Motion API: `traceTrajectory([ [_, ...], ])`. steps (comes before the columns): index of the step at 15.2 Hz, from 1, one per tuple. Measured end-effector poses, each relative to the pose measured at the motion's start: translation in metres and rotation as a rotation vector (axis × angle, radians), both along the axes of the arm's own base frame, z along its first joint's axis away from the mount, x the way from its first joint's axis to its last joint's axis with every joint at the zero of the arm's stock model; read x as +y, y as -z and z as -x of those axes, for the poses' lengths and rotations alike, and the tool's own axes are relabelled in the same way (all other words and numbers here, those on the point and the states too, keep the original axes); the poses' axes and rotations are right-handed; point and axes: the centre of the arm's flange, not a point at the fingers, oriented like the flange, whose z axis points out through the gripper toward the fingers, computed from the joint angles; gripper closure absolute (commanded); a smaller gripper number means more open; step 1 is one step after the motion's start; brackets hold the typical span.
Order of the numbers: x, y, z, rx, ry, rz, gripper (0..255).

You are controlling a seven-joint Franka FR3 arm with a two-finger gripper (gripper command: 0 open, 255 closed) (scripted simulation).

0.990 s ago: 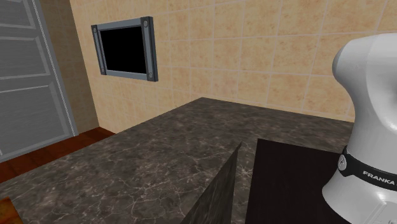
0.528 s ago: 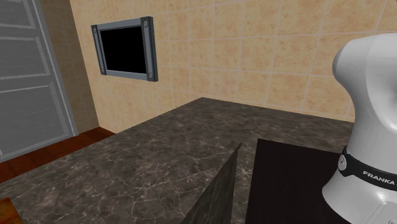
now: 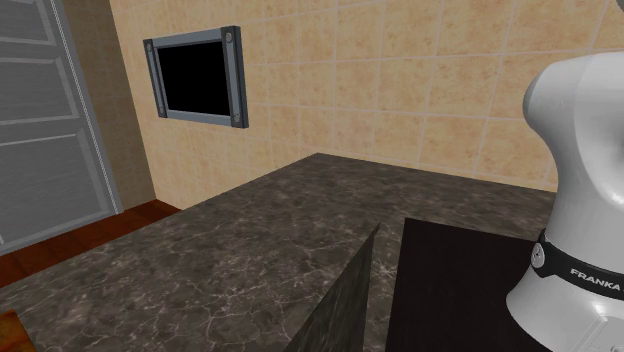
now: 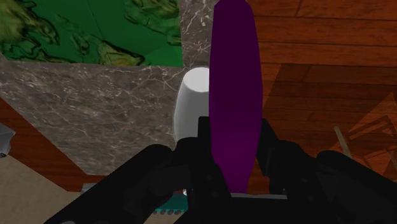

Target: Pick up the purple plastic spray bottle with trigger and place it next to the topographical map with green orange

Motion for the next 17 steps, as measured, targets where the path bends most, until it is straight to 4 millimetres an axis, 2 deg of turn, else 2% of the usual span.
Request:
traceTrajectory([
  [17,-0.001,0.089,0.000,0.000,0.000,0.000,255],
])
